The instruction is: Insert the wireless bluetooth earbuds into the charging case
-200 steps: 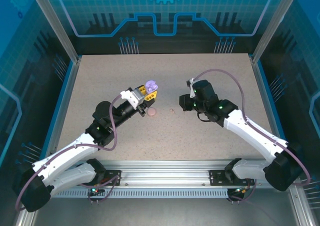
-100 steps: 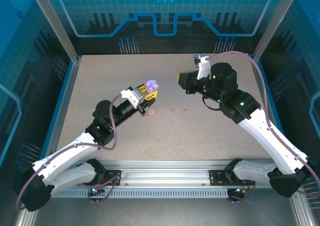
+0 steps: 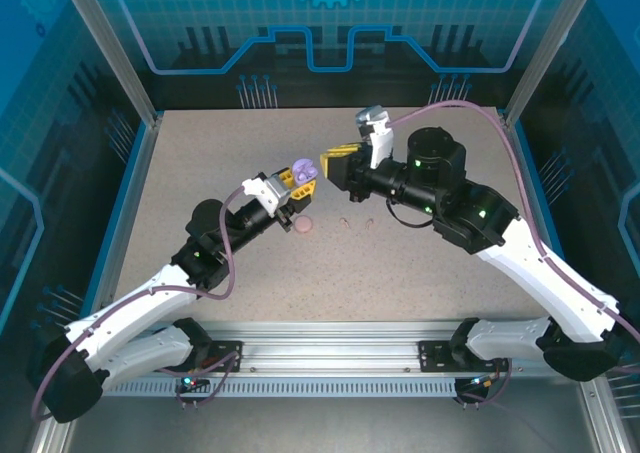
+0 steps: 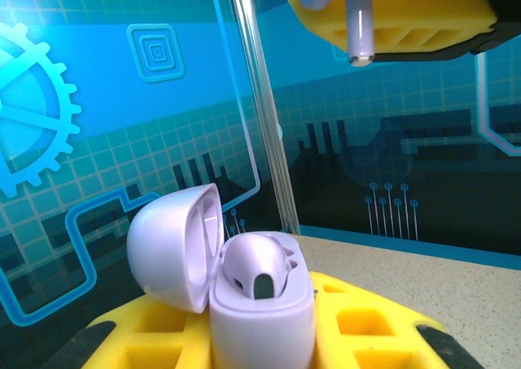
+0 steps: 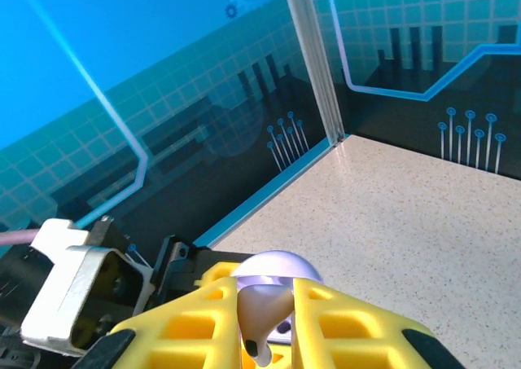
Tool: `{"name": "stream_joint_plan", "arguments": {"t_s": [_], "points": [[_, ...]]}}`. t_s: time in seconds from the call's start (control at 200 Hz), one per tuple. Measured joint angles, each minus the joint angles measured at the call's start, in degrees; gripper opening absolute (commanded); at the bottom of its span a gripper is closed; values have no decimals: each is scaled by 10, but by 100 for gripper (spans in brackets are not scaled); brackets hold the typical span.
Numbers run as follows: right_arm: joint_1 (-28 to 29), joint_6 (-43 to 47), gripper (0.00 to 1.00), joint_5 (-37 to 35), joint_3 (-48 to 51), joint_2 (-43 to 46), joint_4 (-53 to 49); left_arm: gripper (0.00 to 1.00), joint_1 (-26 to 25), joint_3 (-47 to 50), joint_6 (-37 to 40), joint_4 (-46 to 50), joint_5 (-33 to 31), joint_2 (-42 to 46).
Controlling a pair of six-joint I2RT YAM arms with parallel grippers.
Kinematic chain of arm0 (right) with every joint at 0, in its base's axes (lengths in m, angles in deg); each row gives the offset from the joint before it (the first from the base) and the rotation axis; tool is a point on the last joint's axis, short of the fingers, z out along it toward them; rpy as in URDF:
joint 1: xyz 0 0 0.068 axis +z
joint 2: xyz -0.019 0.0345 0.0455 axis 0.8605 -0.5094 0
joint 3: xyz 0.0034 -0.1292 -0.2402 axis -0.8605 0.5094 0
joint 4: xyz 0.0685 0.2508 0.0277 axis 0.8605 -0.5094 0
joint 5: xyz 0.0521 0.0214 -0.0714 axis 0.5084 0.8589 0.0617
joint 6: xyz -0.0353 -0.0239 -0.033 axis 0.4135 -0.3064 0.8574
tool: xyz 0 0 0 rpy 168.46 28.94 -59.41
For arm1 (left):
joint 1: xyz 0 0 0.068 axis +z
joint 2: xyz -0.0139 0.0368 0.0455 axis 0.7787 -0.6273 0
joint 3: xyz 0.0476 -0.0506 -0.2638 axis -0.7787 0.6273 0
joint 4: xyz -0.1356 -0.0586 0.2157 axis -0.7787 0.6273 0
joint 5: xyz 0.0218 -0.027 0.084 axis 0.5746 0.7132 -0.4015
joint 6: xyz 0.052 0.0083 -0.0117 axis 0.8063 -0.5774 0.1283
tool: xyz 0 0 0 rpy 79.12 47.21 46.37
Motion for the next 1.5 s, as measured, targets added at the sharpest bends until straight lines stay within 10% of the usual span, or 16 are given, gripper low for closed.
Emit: {"name": "stream_joint_plan", "arguments": {"t_s": [1.501], "points": [[26,23,15,-52,13,-51,-6,0,0,-5,0,14,0,-10]]}}
